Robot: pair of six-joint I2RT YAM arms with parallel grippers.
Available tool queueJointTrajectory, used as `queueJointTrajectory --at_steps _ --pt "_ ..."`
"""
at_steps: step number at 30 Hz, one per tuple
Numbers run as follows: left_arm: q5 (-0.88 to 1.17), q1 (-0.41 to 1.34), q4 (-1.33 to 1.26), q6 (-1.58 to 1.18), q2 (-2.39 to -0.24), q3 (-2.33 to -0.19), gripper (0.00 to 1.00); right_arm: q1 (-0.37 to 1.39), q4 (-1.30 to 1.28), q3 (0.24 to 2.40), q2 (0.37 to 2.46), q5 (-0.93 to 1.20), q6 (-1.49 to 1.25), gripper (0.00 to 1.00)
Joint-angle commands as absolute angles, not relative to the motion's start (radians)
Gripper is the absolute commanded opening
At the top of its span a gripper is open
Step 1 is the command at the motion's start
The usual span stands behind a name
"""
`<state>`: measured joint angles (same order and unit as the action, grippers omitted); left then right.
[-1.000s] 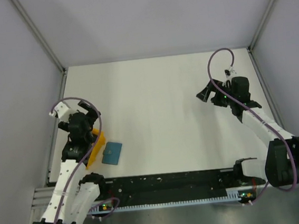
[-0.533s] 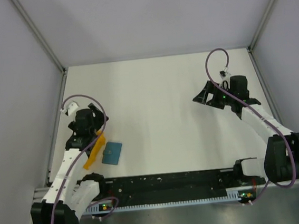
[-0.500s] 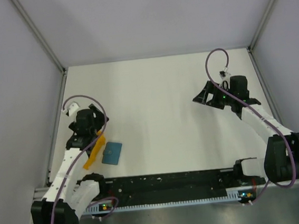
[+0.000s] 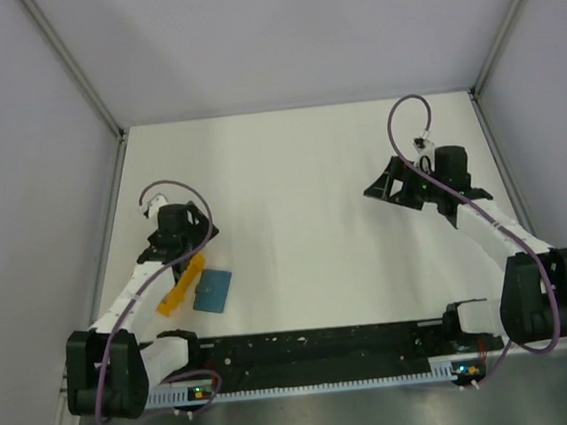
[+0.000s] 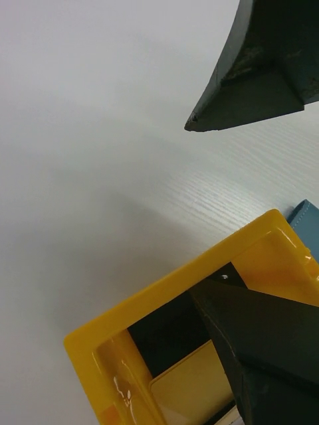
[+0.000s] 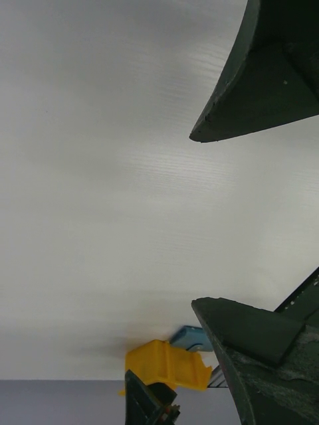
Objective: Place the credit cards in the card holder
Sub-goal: Move the storage box to the center of the board.
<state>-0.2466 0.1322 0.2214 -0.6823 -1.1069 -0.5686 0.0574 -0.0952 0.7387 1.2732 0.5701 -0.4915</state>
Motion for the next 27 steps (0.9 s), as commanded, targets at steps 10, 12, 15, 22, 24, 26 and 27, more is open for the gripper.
queueJointTrajectory --at_steps 10,12,15,22,24,26,27 --pt "0.035 0.268 -0.063 -0.759 -1.423 -0.784 0.90 0.138 0.026 0.606 1.333 0.566 -0.540 0.99" --pt "0.022 0.316 -0.077 -0.793 -1.494 -0.846 0.91 0.138 0.022 0.589 1.315 0.525 -0.548 0.99" --pt "0.028 0.377 -0.107 -0.842 -1.606 -0.941 0.91 0.140 -0.027 0.569 1.254 0.444 -0.557 0.99" --pt "0.034 0.540 -0.150 -1.001 -1.840 -1.158 0.91 0.140 -0.175 0.529 1.020 0.169 -0.601 0.99" --pt "0.035 0.583 -0.182 -1.047 -1.890 -1.195 0.91 0.140 -0.216 0.526 0.947 0.089 -0.618 0.99" --pt "0.034 0.624 -0.192 -1.078 -1.939 -1.247 0.91 0.140 -0.259 0.525 0.879 0.014 -0.623 0.99" --pt "0.034 0.647 -0.189 -1.087 -1.963 -1.287 0.91 0.138 -0.277 0.526 0.849 -0.029 -0.621 0.99"
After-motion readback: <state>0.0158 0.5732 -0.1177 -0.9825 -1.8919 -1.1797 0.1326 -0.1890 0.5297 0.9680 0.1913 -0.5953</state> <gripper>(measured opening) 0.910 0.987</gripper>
